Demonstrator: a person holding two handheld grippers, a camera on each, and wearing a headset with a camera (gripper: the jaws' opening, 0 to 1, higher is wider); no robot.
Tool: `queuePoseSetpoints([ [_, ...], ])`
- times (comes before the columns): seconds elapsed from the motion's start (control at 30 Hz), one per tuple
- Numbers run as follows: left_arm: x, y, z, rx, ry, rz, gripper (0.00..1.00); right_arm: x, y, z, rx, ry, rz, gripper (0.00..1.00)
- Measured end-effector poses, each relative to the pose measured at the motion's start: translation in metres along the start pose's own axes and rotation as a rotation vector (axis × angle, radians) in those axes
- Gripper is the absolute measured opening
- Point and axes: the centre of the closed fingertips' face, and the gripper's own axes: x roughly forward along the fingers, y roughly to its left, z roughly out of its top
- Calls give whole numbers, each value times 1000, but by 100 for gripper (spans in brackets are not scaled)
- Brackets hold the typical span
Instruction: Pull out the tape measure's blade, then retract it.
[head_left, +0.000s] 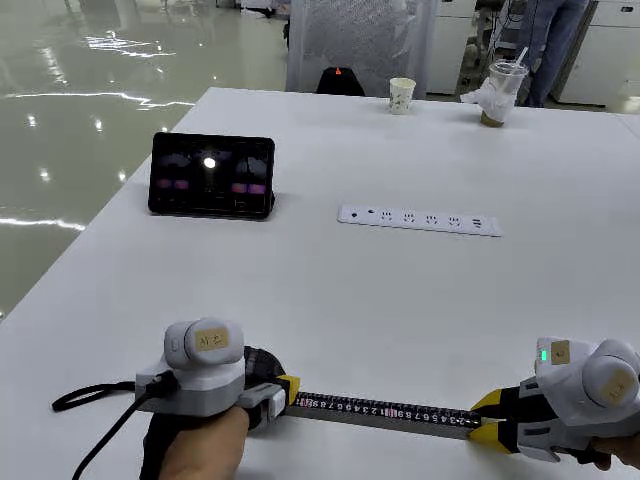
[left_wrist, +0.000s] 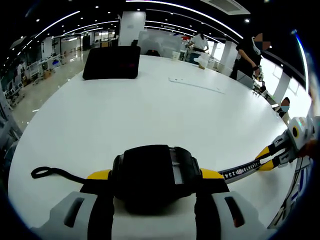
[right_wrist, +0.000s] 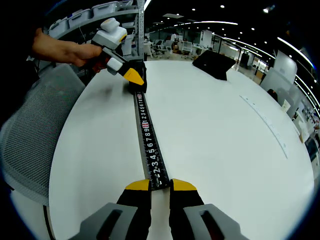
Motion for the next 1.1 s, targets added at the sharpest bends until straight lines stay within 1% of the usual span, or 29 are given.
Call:
queuePoseSetpoints([
  [0.17, -1, -1, -1, 1, 3, -7, 61, 0, 1, 1, -2, 5, -3, 10],
  [0.27, 0, -1, -1, -2, 17, -7, 61, 0, 0, 0, -2, 8, -4, 10],
  [1.1, -1, -1, -2, -4, 19, -26, 61, 2, 1, 4, -9, 12, 5, 10],
])
